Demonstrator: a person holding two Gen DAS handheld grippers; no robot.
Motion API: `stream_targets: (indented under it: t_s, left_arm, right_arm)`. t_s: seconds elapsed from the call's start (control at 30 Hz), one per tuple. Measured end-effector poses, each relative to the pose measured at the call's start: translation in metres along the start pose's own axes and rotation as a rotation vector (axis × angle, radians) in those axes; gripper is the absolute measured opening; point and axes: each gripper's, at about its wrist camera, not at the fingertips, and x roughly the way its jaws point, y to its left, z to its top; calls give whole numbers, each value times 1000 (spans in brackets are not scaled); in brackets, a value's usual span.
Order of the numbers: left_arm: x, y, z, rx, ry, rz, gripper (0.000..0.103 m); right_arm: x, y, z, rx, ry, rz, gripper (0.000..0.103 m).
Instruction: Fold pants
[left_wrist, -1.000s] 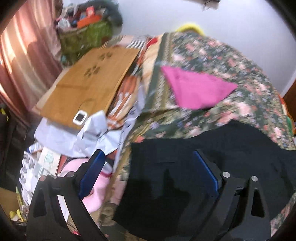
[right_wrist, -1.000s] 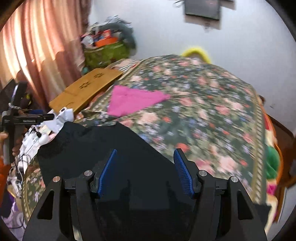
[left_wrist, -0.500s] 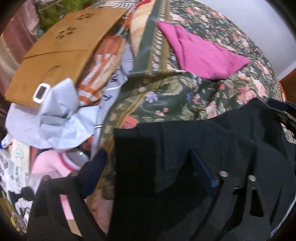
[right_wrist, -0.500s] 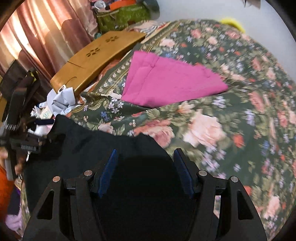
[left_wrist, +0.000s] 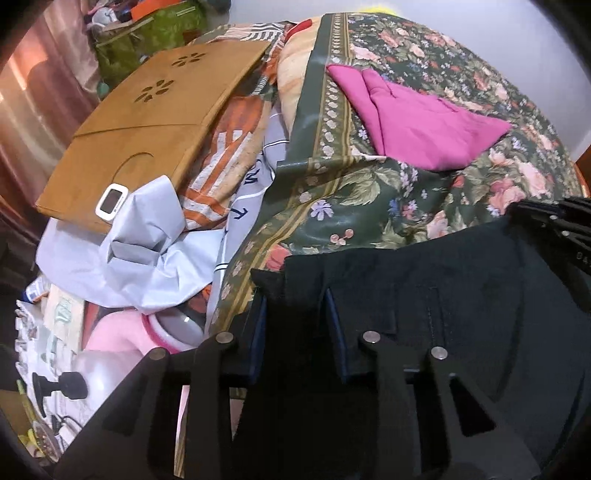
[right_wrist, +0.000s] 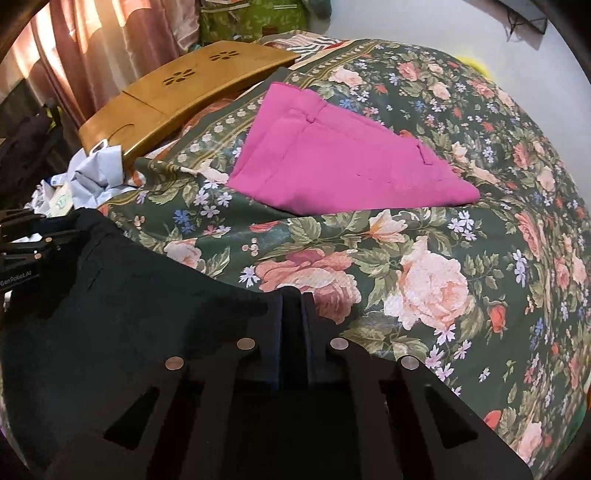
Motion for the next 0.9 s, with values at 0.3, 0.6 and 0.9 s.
stream_targets:
  t_s: [0.3, 0.6, 0.9]
  left_arm:
    - [-47, 18, -2, -111, -13, -42, 43]
    - [-119, 15, -42, -175, -92, -113, 82]
    - [-116, 5, -92, -187, -16, -143, 84]
  right_arm:
    - [-76, -2, -20, 15, -75, 25, 14]
    - [-153, 8, -84, 7, -180, 15, 36]
    - [-184, 19, -155, 26, -250, -33, 47]
